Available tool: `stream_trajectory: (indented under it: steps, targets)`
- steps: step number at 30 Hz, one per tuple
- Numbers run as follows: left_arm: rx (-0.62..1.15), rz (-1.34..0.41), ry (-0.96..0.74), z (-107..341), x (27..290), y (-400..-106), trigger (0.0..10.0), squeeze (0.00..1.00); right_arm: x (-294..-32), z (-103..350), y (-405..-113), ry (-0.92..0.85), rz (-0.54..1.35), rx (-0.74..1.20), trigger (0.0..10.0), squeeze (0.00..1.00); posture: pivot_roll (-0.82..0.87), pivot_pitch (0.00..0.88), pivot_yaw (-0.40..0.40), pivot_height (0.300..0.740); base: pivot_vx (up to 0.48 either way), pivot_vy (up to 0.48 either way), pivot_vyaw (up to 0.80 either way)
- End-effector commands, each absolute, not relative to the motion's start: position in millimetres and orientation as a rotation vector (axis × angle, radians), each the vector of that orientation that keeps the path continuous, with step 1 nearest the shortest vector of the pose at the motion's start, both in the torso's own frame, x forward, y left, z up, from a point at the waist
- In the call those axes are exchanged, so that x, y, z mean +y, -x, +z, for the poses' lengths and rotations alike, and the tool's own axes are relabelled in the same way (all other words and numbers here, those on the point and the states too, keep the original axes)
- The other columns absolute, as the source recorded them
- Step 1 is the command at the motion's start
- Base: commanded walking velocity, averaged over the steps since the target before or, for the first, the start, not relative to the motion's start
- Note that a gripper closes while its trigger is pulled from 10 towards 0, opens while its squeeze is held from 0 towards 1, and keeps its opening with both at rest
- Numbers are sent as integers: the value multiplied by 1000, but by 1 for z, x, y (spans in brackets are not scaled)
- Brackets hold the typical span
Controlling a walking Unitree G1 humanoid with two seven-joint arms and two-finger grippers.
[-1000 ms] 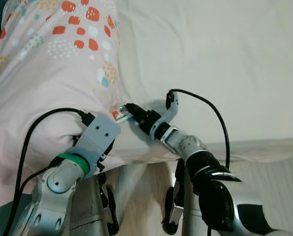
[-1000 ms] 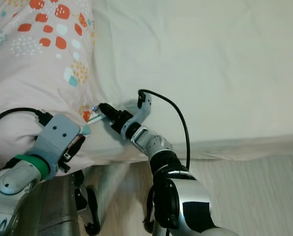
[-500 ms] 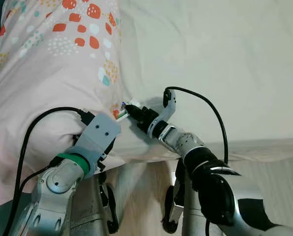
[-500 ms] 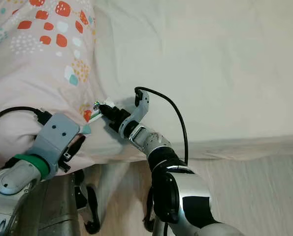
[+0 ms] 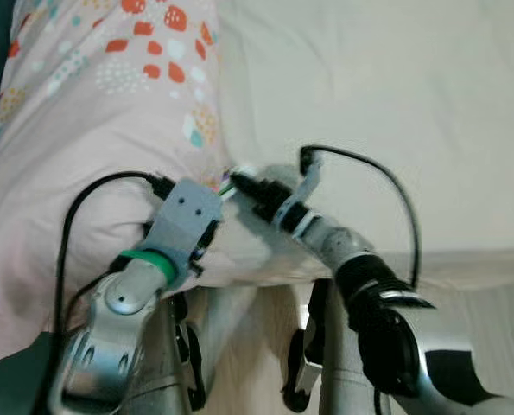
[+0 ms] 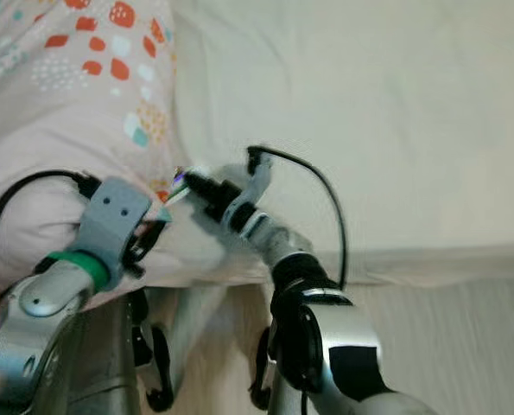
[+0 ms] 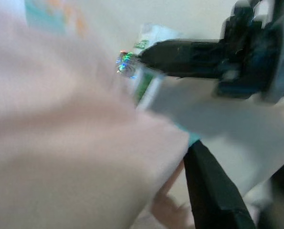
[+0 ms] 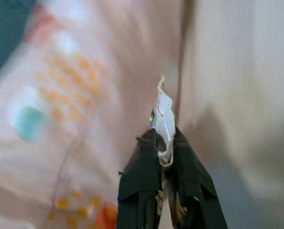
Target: Clean up the room
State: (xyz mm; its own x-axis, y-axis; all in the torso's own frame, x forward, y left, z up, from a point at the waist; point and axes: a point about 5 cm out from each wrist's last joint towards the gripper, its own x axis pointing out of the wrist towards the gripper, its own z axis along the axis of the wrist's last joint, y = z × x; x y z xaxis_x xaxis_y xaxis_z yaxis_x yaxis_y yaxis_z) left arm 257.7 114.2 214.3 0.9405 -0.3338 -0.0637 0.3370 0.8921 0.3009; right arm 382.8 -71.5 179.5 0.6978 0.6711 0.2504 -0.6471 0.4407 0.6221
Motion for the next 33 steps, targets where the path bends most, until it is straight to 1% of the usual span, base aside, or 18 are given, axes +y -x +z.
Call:
stream_trajectory:
  steps: [1,3,4,5,11,12,14,16,18,19,21,22,24,27,30,31,32,33]
  targets:
    - [-14,-361,-291,217,116,-256,10000,0,-73,172,-379,-735,818,43,0,0,96,284,-30,560,0,0,0]
    - [-67,-467,-185,228,110,-249,10000,0,-87,182,-373,-670,771,-59,0,0,61,253,-27,560,0,0,0]
    - [-93,-539,-138,234,110,-244,10000,0,-96,188,-365,-619,733,-119,3882,0,41,231,-23,560,0,0,0]
    - [-117,-604,-107,240,112,-237,10000,0,-104,191,-356,-555,690,-165,10000,0,36,226,-22,560,0,0,0]
    - [-154,-694,-54,252,129,-230,10000,0,-119,191,-337,-316,584,-254,10000,0,10,172,-16,560,0,0,0]
    - [-154,-694,-54,252,129,-230,10000,0,-119,191,-337,-316,584,-254,10000,0,10,172,-16,560,0,0,0]
    - [-102,-683,-63,242,147,-228,10000,0,-123,190,-329,-224,521,-298,10000,0,5,143,-16,560,0,0,0]
    - [-102,-683,-63,242,147,-228,10000,0,-123,190,-329,-224,521,-298,10000,0,5,143,-16,560,0,0,0]
    - [-22,-622,-62,219,163,-226,10000,0,-123,189,-323,-183,473,-314,10000,0,3,118,-21,560,0,0,0]
    - [-22,-622,-62,219,163,-226,10000,0,-123,189,-323,-183,473,-314,10000,0,3,118,-21,560,0,0,0]
    - [10,-465,-4,201,170,-238,10000,0,-123,189,-319,-152,426,-320,10000,0,-4,100,-25,560,0,0,0]
    - [10,-465,-4,201,170,-238,10000,0,-123,189,-319,-152,426,-320,10000,0,-4,100,-25,560,0,0,0]
    - [10,-219,34,190,171,-264,10000,0,-122,192,-319,-126,385,-336,10000,0,-17,83,-27,560,0,0,0]
    - [-52,-38,112,196,167,-286,10000,0,-122,193,-321,-106,350,-355,10000,0,-38,54,-31,560,0,0,0]
    - [-105,-65,153,209,162,-291,10000,0,-124,192,-322,-88,331,-359,10000,0,-44,46,-31,560,0,0,0]
    - [-148,-171,18,219,164,-286,10000,0,-125,190,-322,-69,324,-358,10000,0,-44,40,-29,560,0,0,0]
    - [-148,-171,18,219,164,-286,10000,0,-125,190,-322,-69,324,-358,10000,0,-44,40,-29,560,0,0,0]
    - [-154,-225,-63,220,165,-283,10000,0,-126,190,-322,-62,322,-358,10000,0,-40,40,-29,560,0,0,0]
